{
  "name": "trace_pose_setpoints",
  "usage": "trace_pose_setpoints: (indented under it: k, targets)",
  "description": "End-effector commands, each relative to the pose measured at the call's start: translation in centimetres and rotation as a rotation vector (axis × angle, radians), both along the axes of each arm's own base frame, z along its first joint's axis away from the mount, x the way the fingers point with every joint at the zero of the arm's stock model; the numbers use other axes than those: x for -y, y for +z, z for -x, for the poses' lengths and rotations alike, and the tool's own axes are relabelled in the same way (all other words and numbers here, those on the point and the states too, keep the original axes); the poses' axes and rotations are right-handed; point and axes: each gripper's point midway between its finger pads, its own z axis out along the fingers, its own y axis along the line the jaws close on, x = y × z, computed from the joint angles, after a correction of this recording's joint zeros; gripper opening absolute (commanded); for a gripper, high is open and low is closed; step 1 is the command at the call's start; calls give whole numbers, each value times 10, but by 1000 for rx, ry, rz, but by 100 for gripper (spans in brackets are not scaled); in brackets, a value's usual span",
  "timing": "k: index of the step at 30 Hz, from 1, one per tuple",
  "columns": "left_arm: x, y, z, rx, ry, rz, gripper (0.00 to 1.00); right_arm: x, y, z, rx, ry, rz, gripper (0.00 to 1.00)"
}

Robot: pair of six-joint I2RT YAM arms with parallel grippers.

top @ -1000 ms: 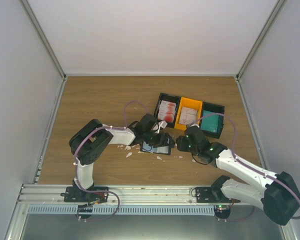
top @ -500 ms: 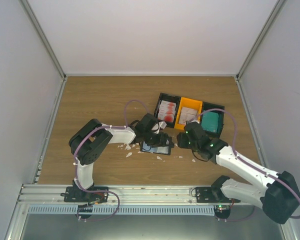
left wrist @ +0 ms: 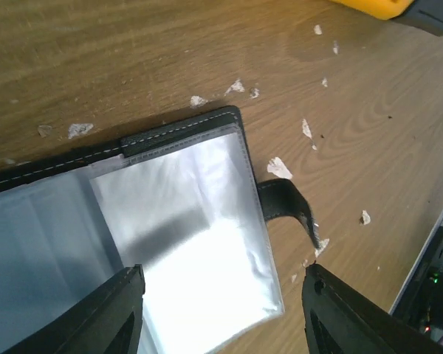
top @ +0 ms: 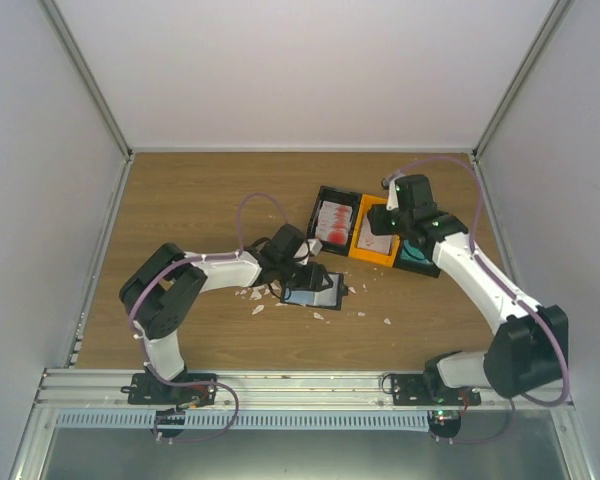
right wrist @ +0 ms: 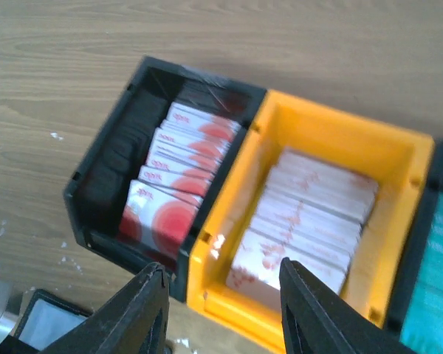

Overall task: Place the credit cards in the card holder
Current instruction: Turn over the card slot in the card holder, then pick up the credit card from the storage box.

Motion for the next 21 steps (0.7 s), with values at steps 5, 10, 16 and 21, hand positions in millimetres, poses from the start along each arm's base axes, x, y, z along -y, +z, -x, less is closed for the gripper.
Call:
trace_pose_setpoints:
  k: [5, 10, 16, 21]
  targets:
    - [-22, 52, -22, 164, 68, -38, 61, -60, 27, -20, 62, 466, 28, 33]
    - [-48, 62, -52, 219, 220, -75, 59, -83, 22, -31, 61, 638, 33, 33]
    - [-62, 64, -87, 219, 324, -35, 53, -91, -12, -63, -74, 660, 82, 34]
    - [-56, 57, -109, 215, 316, 9, 51, -102, -58, -67, -197, 696, 197, 35]
